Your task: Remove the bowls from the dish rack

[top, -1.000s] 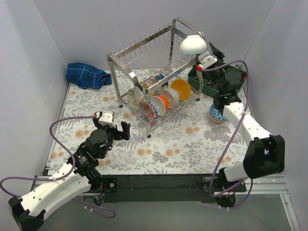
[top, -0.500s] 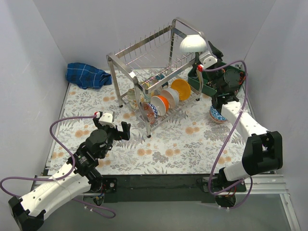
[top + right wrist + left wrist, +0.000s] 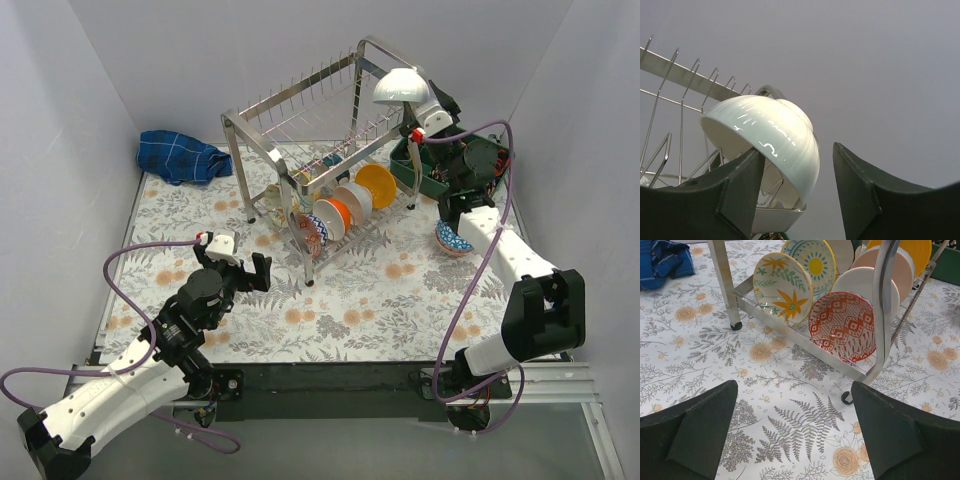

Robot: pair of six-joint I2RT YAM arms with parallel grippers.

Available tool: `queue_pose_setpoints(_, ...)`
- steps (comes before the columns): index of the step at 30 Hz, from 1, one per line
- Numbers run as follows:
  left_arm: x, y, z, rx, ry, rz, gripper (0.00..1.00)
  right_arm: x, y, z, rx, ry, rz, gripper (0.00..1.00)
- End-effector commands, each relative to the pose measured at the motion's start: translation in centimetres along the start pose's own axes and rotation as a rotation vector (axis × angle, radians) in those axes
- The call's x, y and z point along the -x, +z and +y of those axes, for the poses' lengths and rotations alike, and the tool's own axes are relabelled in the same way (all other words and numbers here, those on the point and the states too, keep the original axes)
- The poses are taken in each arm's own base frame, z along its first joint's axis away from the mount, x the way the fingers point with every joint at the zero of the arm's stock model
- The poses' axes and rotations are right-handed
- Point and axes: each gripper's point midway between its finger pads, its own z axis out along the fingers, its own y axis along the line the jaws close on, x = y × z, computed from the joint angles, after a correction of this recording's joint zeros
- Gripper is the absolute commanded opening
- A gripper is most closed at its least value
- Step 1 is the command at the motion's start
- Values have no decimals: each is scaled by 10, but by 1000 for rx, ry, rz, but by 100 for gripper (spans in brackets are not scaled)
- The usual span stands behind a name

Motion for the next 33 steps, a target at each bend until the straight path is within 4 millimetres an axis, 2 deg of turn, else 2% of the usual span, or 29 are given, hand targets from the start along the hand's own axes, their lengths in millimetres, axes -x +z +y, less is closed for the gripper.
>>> queue_pose_setpoints(1, 2, -1, 2, 0, 4, -13, 98, 30, 12, -11, -12, 18, -81, 64)
queue_pose_setpoints(5, 3, -1, 2, -2, 3, -15, 98, 21, 15, -9, -13, 19, -53, 61)
queue_pose_setpoints(9, 4, -1, 2, -3, 2, -19, 98, 11, 16, -11, -33, -8, -27, 54)
queue_pose_setpoints(14, 5, -2, 1, -7, -3, -23, 98, 7, 20, -14, -66, -64, -6, 50)
queue_pose_setpoints(23, 5, -2, 1, -8, -5, -22, 98, 16, 33, -13, -134, -188, -12, 47)
queue_pose_setpoints(28, 6, -3, 1, -8, -8, -28, 98, 17, 36, -18, -197, -270, 0, 35)
queue_pose_setpoints(33, 6, -3, 2, -8, -10, -29, 98, 32, 45, -26, -249, -335, -36, 17)
